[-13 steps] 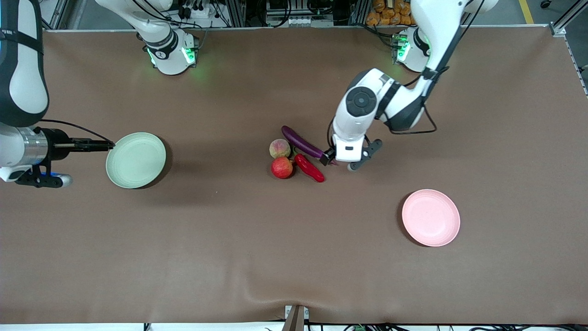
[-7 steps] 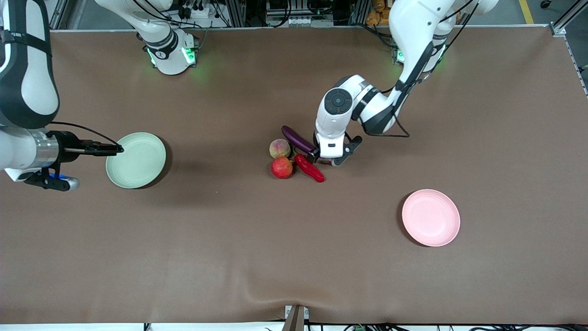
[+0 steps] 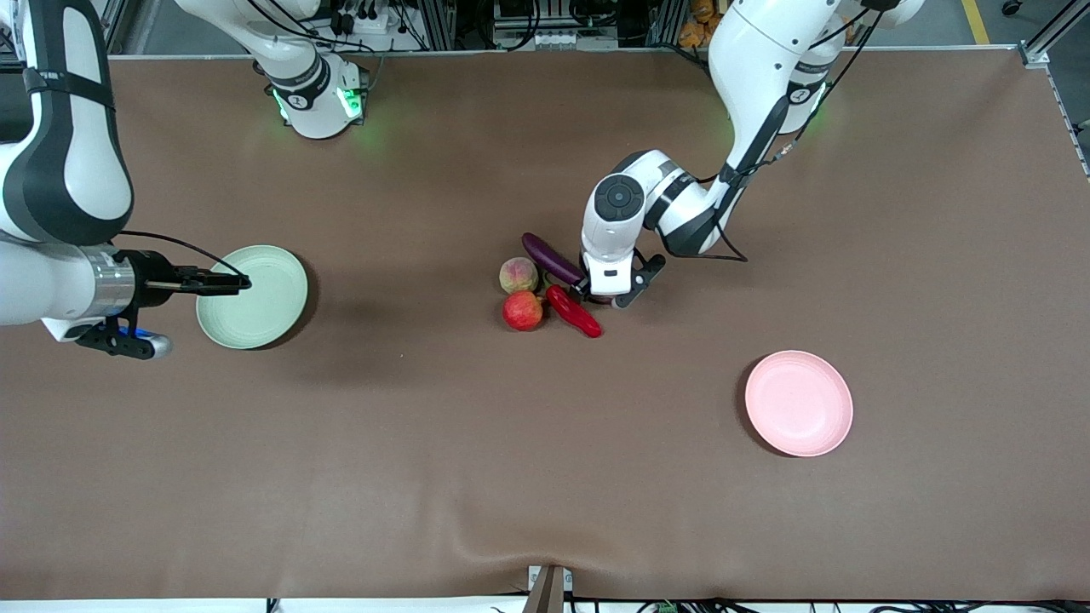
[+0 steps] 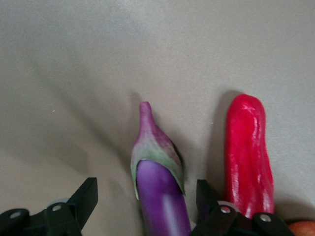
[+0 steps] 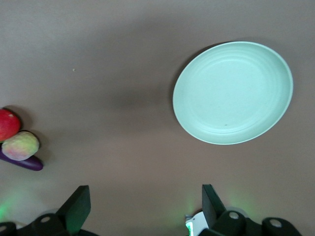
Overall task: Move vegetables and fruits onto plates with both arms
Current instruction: 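Close the left gripper around the purple eggplant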
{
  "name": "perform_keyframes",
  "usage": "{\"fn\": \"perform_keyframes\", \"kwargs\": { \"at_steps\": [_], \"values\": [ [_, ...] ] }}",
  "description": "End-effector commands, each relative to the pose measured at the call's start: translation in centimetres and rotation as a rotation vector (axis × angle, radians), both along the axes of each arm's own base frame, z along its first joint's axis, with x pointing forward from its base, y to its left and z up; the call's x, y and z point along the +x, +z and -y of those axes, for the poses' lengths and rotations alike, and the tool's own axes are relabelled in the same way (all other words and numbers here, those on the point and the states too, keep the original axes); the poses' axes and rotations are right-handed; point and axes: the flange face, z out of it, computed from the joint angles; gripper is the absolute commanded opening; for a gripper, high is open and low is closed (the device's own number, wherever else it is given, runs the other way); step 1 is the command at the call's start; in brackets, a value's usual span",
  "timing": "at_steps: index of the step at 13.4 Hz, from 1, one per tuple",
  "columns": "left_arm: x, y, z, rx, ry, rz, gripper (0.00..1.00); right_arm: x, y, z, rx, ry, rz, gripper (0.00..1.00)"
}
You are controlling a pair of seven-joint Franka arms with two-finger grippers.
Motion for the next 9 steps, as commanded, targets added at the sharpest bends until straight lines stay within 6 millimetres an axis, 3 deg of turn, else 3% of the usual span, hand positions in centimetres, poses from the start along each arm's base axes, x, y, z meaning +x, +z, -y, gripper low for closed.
{"fn": "perform_keyframes", "kwargs": {
  "at_steps": [1,3,4,6,9],
  "values": [
    [-0.5,-0.4,0.0,0.016,0.010,0.011,0.40,0.0,0.3,-2.0,0.025,-0.079,-0.011,1.00],
    [-0.6,-0.4,-0.2,0.022,0.015,0.008,0.00,0.1,0.1,-4.1,0.001,-0.111,-0.014,1.00],
    [-0.6,-0.4,-0.2,0.024,0.013,0.007,0.00,0.2,0.0,-4.7,-0.007,-0.118,-0.012,1.00],
    [0.9,2.1,-1.5,0.050,-0.022,0.028,0.00,0.2,-0.4,-6.4,-0.024,-0.139,-0.017,1.00],
    [5.6,8.7,-7.3,0.105,-0.112,0.050,0.00,0.2,-1.0,-11.0,-0.066,-0.190,-0.008,1.00]
  ]
}}
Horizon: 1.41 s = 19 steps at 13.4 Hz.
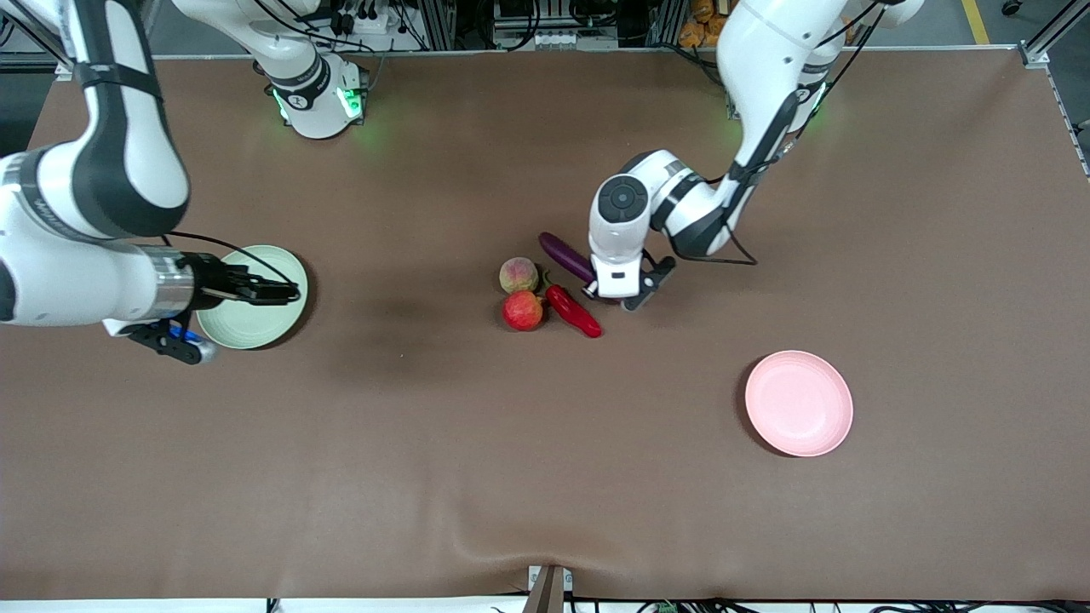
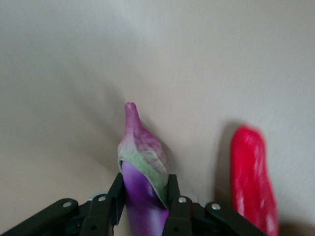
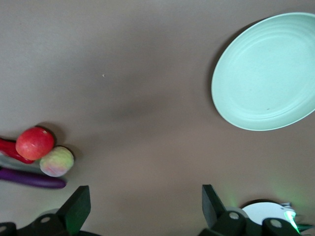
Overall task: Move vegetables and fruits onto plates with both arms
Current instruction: 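Carry the eggplant to the pink plate while the right gripper reaches the peach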
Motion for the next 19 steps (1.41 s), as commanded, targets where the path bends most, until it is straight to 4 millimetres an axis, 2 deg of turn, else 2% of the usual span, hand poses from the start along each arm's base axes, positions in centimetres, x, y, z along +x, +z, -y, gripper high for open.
{"fn": "perform_keyframes", "kwargs": {
  "at_steps": [1,4,6,7,8,9,10,12,14,15,16,17,18,19],
  "values": [
    [4.8,6.9,-7.0,0.021,-0.078,0.045,0.00,-0.1,-0.8,-4.5,-0.004,-0.081,0.004,1.00],
    [10.9,8.8,-15.3,0.015,-0.170,0.059,0.00,-0.2,-1.9,-11.1,-0.012,-0.184,0.035,1.00],
    [15.4,9.3,-22.8,0.010,-0.239,0.074,0.00,-0.5,-3.3,-15.6,-0.017,-0.188,0.072,1.00],
    [17.1,8.9,-26.1,0.007,-0.266,0.072,0.00,-1.0,-4.3,-18.0,-0.028,-0.199,0.074,1.00],
    [18.6,8.0,-28.7,0.003,-0.288,0.067,0.00,-1.5,-6.1,-20.0,-0.041,-0.199,0.066,1.00],
    [19.7,7.1,-30.7,-0.002,-0.300,0.063,0.00,-2.9,-8.6,-22.2,-0.054,-0.169,0.061,1.00],
    [20.8,6.3,-32.1,-0.007,-0.311,0.062,0.00,-4.1,-10.8,-23.3,-0.058,-0.165,0.084,1.00],
    [22.3,4.6,-33.8,-0.017,-0.346,0.057,0.00,-8.0,-15.2,-26.6,-0.058,-0.137,0.154,1.00],
    [23.1,2.9,-36.9,-0.020,-0.362,0.044,0.00,-10.1,-16.6,-28.4,-0.057,-0.105,0.171,1.00],
    [23.3,2.5,-37.8,-0.023,-0.355,0.042,0.00,-11.2,-16.7,-29.9,-0.053,-0.082,0.170,1.00],
    [23.2,2.0,-37.8,-0.032,-0.350,0.035,0.00,-12.1,-16.8,-30.8,-0.045,-0.085,0.157,1.00],
    [23.2,1.8,-37.8,-0.035,-0.345,0.033,0.18,-12.8,-16.9,-32.0,-0.031,-0.081,0.167,1.00],
    [23.2,1.7,-37.7,-0.035,-0.341,0.032,0.58,-13.9,-18.2,-33.6,-0.025,-0.063,0.194,1.00],
    [23.2,1.8,-37.6,-0.037,-0.336,0.034,0.80,-14.6,-19.5,-34.6,-0.022,-0.056,0.217,1.00]
  ]
}}
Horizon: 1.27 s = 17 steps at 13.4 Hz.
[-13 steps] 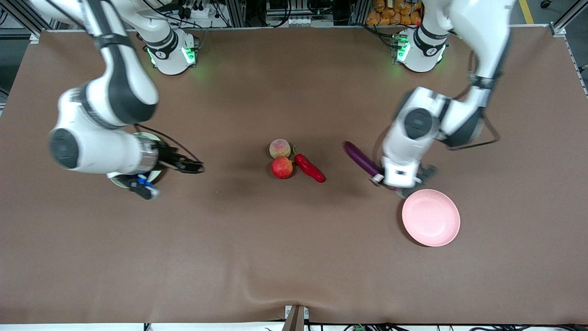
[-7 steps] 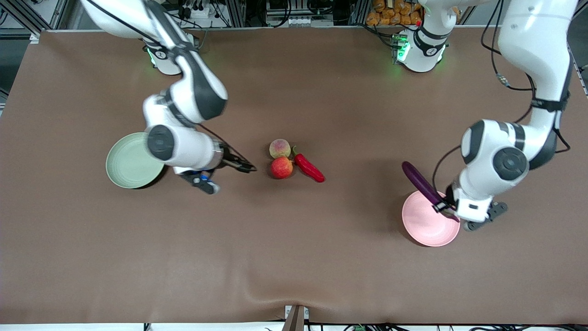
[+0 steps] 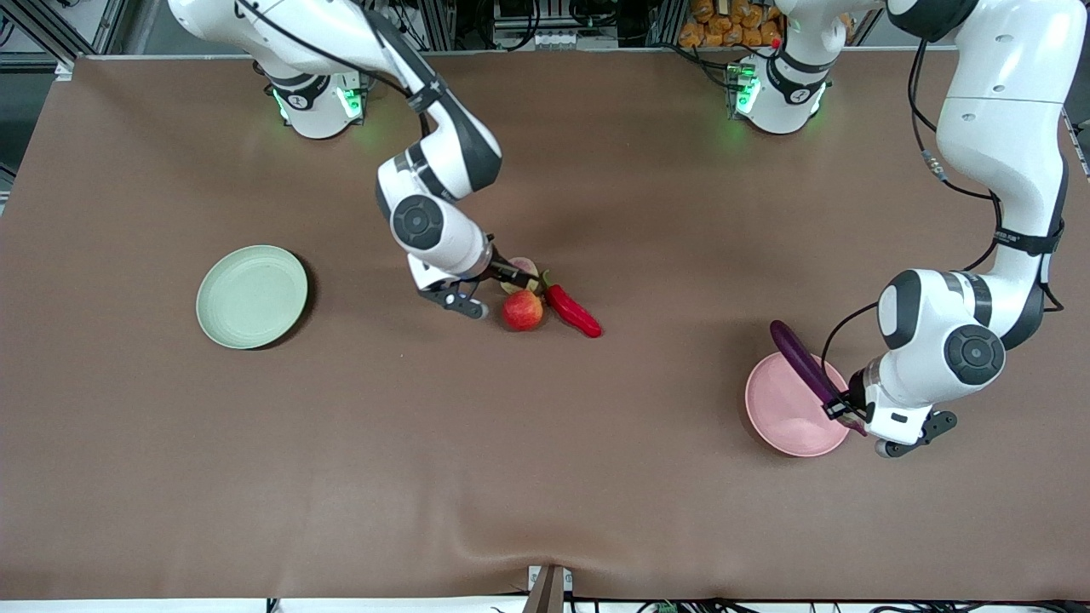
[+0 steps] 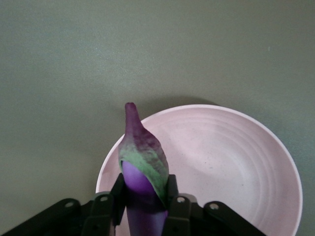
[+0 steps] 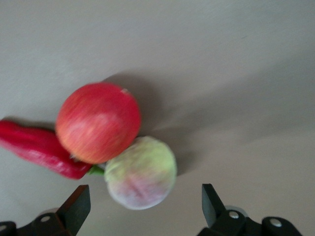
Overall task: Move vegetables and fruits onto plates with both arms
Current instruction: 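Release the eggplant on the pink plate while the right gripper grasps the peach, then lower the peach with the right gripper while the left gripper grasps the pepper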
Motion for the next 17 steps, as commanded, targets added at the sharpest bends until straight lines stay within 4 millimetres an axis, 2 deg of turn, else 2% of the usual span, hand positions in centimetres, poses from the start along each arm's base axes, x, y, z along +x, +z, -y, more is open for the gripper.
{"fn": "perform_keyframes", "kwargs": {
  "at_steps": [1,3,6,8,9,10,11,12,14,16,17],
  "values": [
    [0.6,1.2,0.7,-0.008,-0.003,0.013,1.00,-2.1,-2.1,-1.8,0.009,-0.010,0.030,1.00],
    [0.5,2.1,1.9,-0.021,-0.006,0.022,1.00,-2.3,-3.1,-1.8,0.000,-0.009,0.025,1.00],
    [-0.1,3.6,5.3,-0.048,0.014,0.002,1.00,-2.7,-4.2,-1.3,-0.017,-0.005,0.013,1.00],
    [-0.8,5.2,8.6,-0.073,0.048,-0.013,1.00,-2.8,-5.9,-1.1,-0.031,-0.008,0.009,1.00],
    [-1.2,5.9,10.2,-0.085,0.064,-0.019,1.00,-2.7,-6.1,-1.1,-0.031,-0.005,0.015,0.79],
    [-1.5,6.2,11.6,-0.096,0.076,-0.026,1.00,-2.6,-5.9,-0.9,-0.031,0.001,0.018,0.25],
    [-1.9,6.5,13.0,-0.107,0.090,-0.031,1.00,-2.1,-5.0,-0.8,-0.025,-0.017,0.014,0.00],
    [-2.2,6.7,14.5,-0.115,0.103,-0.033,1.00,-2.0,-4.1,-0.8,-0.024,-0.018,0.007,0.00],
    [-2.9,7.0,16.8,-0.115,0.113,-0.036,1.00,-0.8,-0.4,0.8,-0.017,-0.027,-0.025,0.00],
    [-4.0,6.8,20.4,-0.112,0.119,-0.040,1.00,1.0,4.7,4.0,-0.017,-0.036,-0.098,0.00],
    [-4.8,6.5,22.8,-0.108,0.121,-0.042,1.00,2.2,6.7,6.6,-0.017,-0.040,-0.131,0.00]
  ]
}}
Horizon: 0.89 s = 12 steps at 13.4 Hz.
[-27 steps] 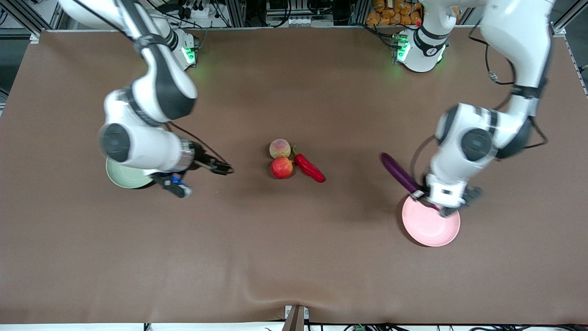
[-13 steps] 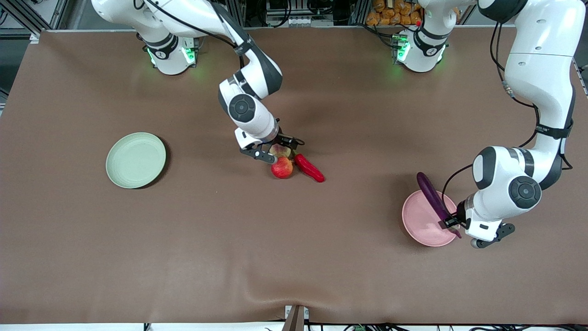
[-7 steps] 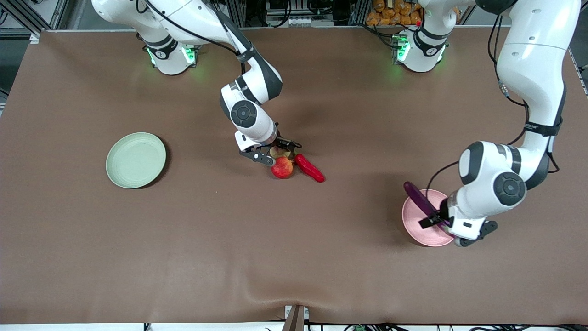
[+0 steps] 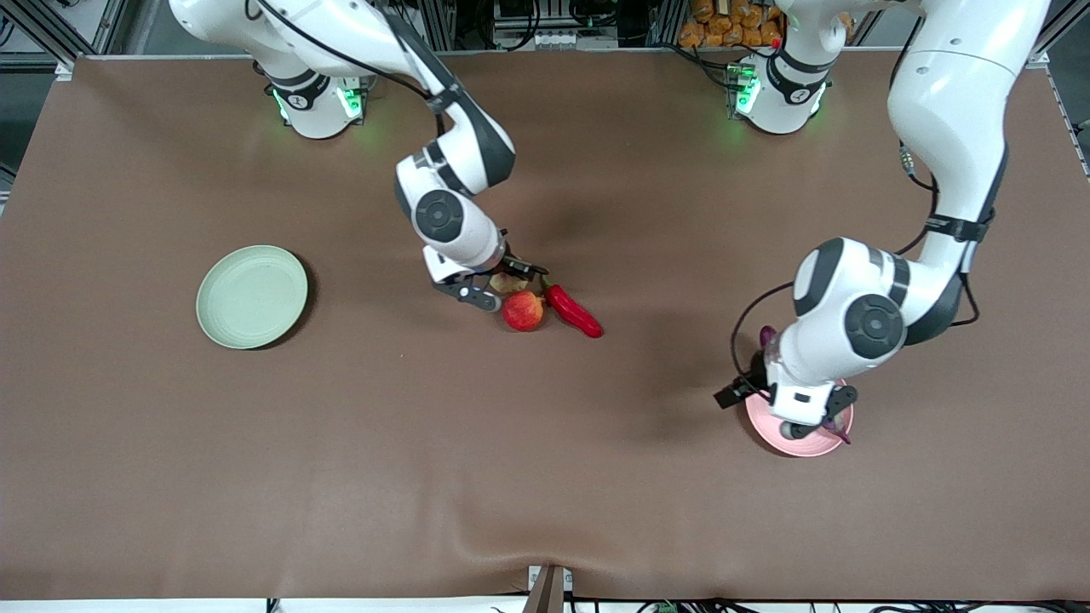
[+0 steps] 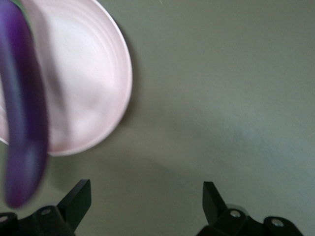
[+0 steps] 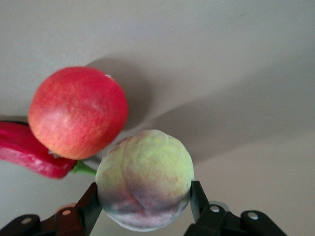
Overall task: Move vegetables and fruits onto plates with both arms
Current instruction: 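Lower the peach with the right gripper while the left gripper grasps the pepper, then carry the pepper with the left gripper while the right gripper reaches the apple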
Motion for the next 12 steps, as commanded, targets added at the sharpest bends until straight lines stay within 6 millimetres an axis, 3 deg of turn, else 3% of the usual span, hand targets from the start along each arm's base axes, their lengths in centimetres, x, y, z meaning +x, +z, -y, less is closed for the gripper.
{"fn": "perform_keyframes", "kwargs": {
  "at_steps": [1,3,6,9,12],
  "values": [
    [-2.4,-0.2,5.6,0.015,0.023,-0.016,1.00,2.9,7.7,7.6,0.038,-0.003,-0.055,0.00],
    [-4.1,-1.3,9.6,0.009,0.078,-0.027,1.00,6.0,9.2,15.4,0.079,0.044,-0.058,0.00],
    [-7.6,-2.8,16.5,-0.003,0.181,-0.031,1.00,8.6,7.7,27.6,0.062,0.137,-0.046,0.00],
    [-11.1,-5.7,21.1,0.062,0.240,-0.017,1.00,8.6,5.7,39.2,0.046,0.182,-0.068,0.00],
    [-14.1,-9.2,23.7,0.121,0.276,-0.013,1.00,7.2,3.8,47.4,0.095,0.245,-0.063,0.00]
  ]
}}
